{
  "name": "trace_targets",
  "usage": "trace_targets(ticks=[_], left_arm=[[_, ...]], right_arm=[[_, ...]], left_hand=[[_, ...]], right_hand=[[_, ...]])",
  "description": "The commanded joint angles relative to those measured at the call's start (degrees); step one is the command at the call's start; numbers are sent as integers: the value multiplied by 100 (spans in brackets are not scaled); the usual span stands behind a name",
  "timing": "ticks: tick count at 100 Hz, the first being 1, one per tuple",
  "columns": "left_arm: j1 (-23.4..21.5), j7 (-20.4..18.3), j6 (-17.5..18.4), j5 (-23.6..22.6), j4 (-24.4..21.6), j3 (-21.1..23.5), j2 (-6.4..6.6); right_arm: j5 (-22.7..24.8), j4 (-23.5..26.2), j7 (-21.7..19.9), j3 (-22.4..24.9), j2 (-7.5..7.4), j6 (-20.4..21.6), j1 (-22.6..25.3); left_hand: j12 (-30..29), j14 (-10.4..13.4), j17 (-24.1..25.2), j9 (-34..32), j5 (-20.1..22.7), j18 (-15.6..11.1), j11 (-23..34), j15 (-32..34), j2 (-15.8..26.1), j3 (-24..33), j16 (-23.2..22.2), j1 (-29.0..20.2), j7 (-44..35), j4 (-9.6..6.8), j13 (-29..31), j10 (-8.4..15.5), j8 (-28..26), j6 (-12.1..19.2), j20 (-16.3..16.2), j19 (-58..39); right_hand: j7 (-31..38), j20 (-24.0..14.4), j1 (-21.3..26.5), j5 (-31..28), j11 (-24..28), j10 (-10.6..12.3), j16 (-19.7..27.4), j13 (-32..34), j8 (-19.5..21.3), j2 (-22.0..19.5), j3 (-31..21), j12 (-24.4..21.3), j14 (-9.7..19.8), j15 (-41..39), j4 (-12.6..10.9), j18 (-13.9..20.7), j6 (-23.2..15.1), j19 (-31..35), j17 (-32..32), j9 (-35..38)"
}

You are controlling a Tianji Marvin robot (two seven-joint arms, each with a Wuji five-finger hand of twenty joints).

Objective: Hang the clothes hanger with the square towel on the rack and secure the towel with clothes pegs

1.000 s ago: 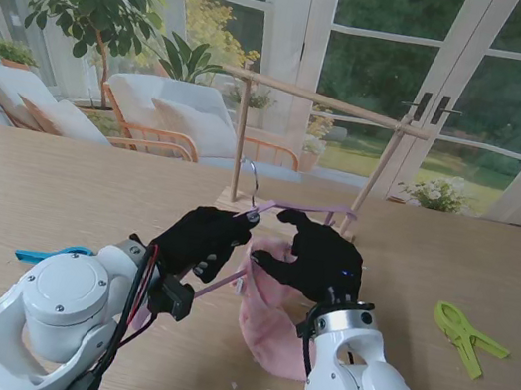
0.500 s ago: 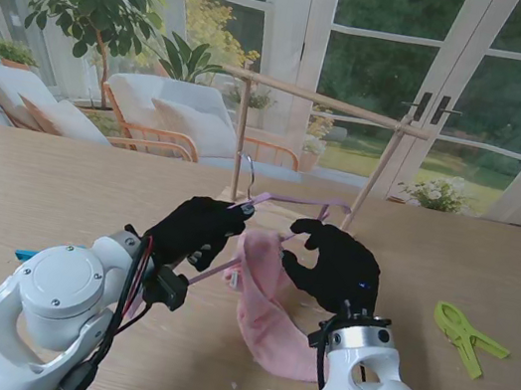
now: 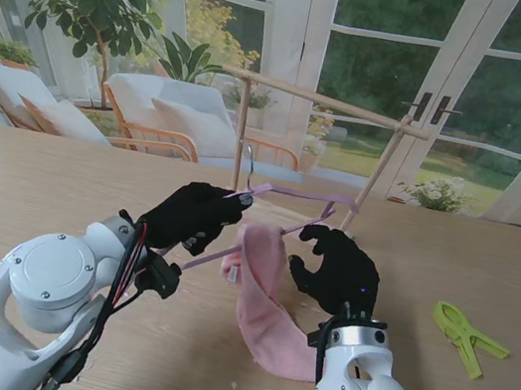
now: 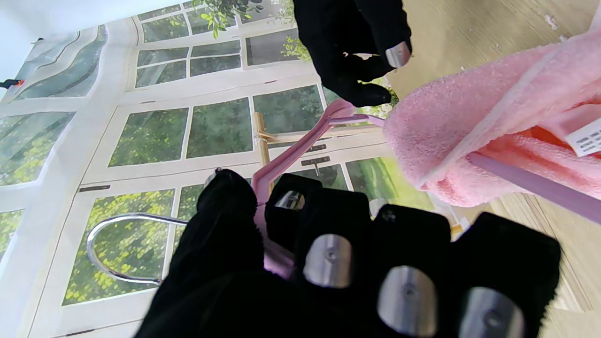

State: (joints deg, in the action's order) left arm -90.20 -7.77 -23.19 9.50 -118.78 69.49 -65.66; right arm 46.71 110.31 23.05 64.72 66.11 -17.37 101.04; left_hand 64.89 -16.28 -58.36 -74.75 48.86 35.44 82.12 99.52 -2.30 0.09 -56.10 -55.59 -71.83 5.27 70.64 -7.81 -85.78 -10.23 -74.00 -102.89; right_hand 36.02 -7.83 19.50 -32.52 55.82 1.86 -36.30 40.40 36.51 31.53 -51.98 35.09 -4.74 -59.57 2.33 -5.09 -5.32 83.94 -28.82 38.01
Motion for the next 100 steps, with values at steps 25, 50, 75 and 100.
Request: trace_targets(ticks=[25, 50, 75, 100], left_arm=[[89, 95, -169, 141, -217, 14, -83], [142, 157, -257, 211, -271, -34, -109], [184, 166, -289, 273, -282, -40, -119], [173, 218, -333, 326, -302, -20, -137]], right_arm=[[-90, 85, -1036, -57, -80, -170, 80], [-167, -197, -1273, -225, -121, -206, -61], [-252, -579, -1153, -505, -86, -223, -310], [-762, -832, -735, -626, 65, -51, -481]], left_hand=[[92, 9, -76, -245, 284, 290, 125, 771, 118, -40, -306, -211, -151, -217, 168, 244, -279, -298, -230, -1709], [93, 5, -77, -245, 284, 292, 124, 769, 119, -35, -307, -215, -149, -215, 168, 244, -284, -298, -236, -1709], [94, 10, -77, -245, 285, 293, 124, 769, 121, -35, -308, -214, -148, -215, 168, 244, -287, -298, -238, -1709], [94, 12, -77, -245, 285, 293, 124, 769, 114, -34, -307, -217, -147, -215, 168, 244, -289, -297, -238, -1709]], right_hand=[[-1431, -3196, -1014, 1355, -1120, -718, 715, -1381, -776, -338, 1620, -1060, -247, 1716, 289, -208, 1482, -1166, 924, -1805], [-1877, -3024, -1288, 1941, -1776, -1023, 1219, -2155, -1000, -15, 1225, -1647, -431, 2792, 394, -434, 1974, -2307, 1571, -2602], [-1282, -3173, -781, 1671, -1356, -859, 1114, -1903, -530, -1, 1319, -1485, -360, 2555, 286, -433, 1685, -2320, 1407, -2259], [-32, -3237, 570, -240, -1188, -185, 923, -1100, 3, -66, 1894, -1325, -147, 2073, 32, -342, -372, -1969, 1152, -849]])
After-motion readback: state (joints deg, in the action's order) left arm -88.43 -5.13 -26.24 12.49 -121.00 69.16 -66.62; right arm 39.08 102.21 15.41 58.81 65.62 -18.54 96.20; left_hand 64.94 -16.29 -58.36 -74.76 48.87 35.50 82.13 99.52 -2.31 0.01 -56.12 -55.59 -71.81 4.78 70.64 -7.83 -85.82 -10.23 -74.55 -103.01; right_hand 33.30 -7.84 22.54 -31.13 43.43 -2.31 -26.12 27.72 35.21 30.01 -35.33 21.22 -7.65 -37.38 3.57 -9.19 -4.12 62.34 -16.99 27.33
